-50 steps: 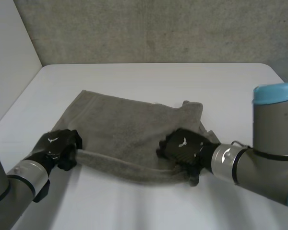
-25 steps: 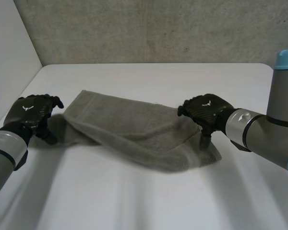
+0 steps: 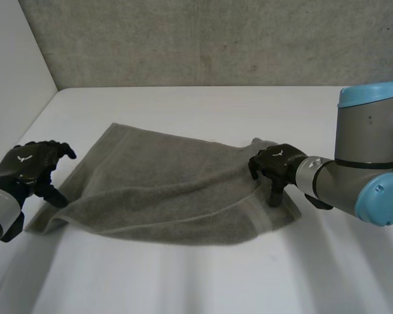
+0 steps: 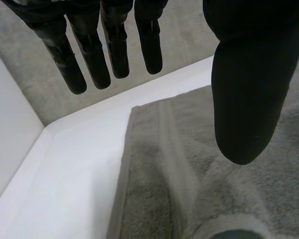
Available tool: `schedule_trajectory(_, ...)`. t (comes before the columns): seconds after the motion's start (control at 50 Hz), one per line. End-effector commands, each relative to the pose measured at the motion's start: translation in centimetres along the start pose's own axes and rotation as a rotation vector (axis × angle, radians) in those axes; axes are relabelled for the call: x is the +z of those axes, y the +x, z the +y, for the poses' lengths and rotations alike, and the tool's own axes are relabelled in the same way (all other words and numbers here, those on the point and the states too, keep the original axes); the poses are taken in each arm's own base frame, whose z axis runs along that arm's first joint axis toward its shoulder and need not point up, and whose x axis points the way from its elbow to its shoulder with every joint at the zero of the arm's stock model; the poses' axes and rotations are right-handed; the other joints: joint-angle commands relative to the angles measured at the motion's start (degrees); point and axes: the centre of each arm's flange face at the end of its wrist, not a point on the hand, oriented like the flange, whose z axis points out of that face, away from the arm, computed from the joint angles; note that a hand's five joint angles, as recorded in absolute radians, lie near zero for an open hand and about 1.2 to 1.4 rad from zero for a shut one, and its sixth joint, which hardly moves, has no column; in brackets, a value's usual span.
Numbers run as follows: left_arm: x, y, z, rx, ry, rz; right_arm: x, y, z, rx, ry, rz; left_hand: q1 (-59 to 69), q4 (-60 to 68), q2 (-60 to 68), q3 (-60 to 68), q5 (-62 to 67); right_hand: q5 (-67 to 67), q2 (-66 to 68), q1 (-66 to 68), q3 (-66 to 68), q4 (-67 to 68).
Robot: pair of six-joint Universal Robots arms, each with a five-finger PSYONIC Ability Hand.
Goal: Fold the laundry
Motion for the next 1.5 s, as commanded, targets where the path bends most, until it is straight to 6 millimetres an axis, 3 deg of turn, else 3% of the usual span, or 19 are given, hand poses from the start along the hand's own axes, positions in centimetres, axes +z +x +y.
schedule_trajectory(0.02, 0.4, -0.9, 0.4, -0.016, -0.006, 0.008, 0.5, -0.5, 0.5, 0.041, -0.027, -0.023, 2.3, 2.5, 2.5, 2.5, 2.7, -0.1, 1.2, 0.3, 0.5, 0.8)
schedule_trajectory(0.22, 0.6, -0.5, 1.5, -0.038, -0.035, 0.071, 1.1, -0.9, 1.2, 0.046, -0.050, -0.036, -1.6, -1.4, -1.4, -1.4, -1.1, 0.9, 2.2, 1.3, 1.5, 1.8)
schedule_trajectory(0.28, 0.8, -0.4, 2.0, -0.046, -0.052, 0.076, 1.0, -1.0, 0.9, 0.045, -0.043, -0.037, -2.8, -2.6, -2.5, -2.6, -2.3, 15.5, 16.8, 15.9, 16.1, 16.4)
schedule_trajectory(0.38, 0.9, -0.4, 2.4, -0.052, -0.066, 0.078, 0.3, -0.9, 0.2, 0.056, -0.024, -0.037, -3.3, -3.1, -3.1, -3.1, -2.8, 27.5, 28.8, 27.9, 28.0, 28.4)
schedule_trajectory(0.62, 1.1, -0.5, 2.5, -0.038, -0.036, 0.073, 0.0, -1.2, 0.9, 0.067, -0.061, -0.054, -3.5, -3.2, -3.2, -3.2, -3.0, 27.2, 28.4, 27.6, 27.7, 28.1)
schedule_trajectory(0.64, 1.1, -0.5, 2.5, -0.038, -0.036, 0.073, -0.1, -1.4, 1.2, 0.067, -0.070, -0.059, -3.5, -3.2, -3.2, -3.2, -3.0, 35.5, 36.8, 35.9, 36.0, 36.4)
schedule_trajectory(0.66, 1.1, -0.5, 2.6, -0.038, -0.033, 0.074, -0.1, -1.4, 1.2, 0.067, -0.070, -0.059, -3.5, -3.2, -3.2, -3.2, -3.0, 35.6, 36.8, 36.0, 36.1, 36.5)
schedule_trajectory(0.68, 1.1, -0.5, 2.6, -0.038, -0.033, 0.074, -0.3, -1.2, 1.0, 0.072, -0.061, -0.059, -3.5, -3.2, -3.2, -3.2, -3.0, 48.7, 49.9, 49.1, 49.2, 49.6)
schedule_trajectory(0.74, 1.0, -0.4, 2.7, -0.038, -0.035, 0.074, -0.8, -1.1, 0.6, 0.075, -0.045, -0.060, -3.5, -3.2, -3.2, -3.2, -3.0, 48.8, 50.1, 49.2, 49.3, 49.7)
schedule_trajectory(0.84, 1.0, -0.3, 2.8, -0.040, -0.040, 0.077, -2.4, 0.1, -1.1, 0.074, 0.036, -0.017, -3.3, -3.1, -3.1, -3.1, -2.8, 48.8, 50.1, 49.2, 49.3, 49.7)
schedule_trajectory(0.88, 1.0, -0.3, 2.8, -0.040, -0.040, 0.077, -3.1, 1.0, -1.9, 0.069, 0.081, 0.023, -3.1, -2.9, -2.9, -2.9, -2.7, 48.8, 50.1, 49.2, 49.3, 49.7)
schedule_trajectory(0.92, 1.0, -0.3, 2.8, -0.040, -0.040, 0.079, -4.8, 3.2, -2.7, 0.078, 0.182, 0.125, -2.5, -2.2, -2.2, -2.2, -2.0, 48.8, 50.1, 49.2, 49.3, 49.7)
schedule_trajectory(0.98, 1.0, -0.1, 2.9, -0.040, -0.039, 0.100, -5.3, 3.9, -2.8, 0.099, 0.215, 0.159, -2.0, -1.7, -1.7, -1.7, -1.5, 48.8, 50.1, 49.2, 49.3, 49.7)
schedule_trajectory(1.02, 1.0, 0.0, 3.0, -0.036, -0.041, 0.117, -5.7, 4.4, -2.7, 0.125, 0.238, 0.181, -1.8, -1.6, -1.5, -1.6, -1.3, 48.8, 50.1, 49.2, 49.3, 49.7)
schedule_trajectory(1.06, 1.1, 0.3, 3.2, -0.027, -0.046, 0.143, -5.8, 5.7, -1.0, 0.212, 0.247, 0.219, -1.3, -1.0, -1.0, -1.1, -0.8, 48.8, 50.1, 49.2, 49.3, 49.7)
schedule_trajectory(1.22, 1.3, 0.9, 4.7, 0.081, -0.078, 0.198, -5.8, 7.0, 1.1, 0.258, 0.226, 0.261, 2.7, 3.0, 3.0, 3.0, 3.2, 48.8, 50.1, 49.2, 49.3, 49.7)
schedule_trajectory(1.32, 1.7, 1.1, 6.1, 0.132, -0.118, 0.220, -5.7, 7.1, 1.5, 0.265, 0.225, 0.241, 10.0, 10.2, 10.2, 10.2, 10.5, 48.8, 50.1, 49.2, 49.3, 49.7)
schedule_trajectory(1.5, 1.6, 1.2, 6.6, 0.136, -0.134, 0.225, -5.5, 7.9, 2.3, 0.283, 0.212, 0.259, 10.0, 10.2, 10.2, 10.2, 10.5, 48.8, 50.1, 49.2, 49.3, 49.7)
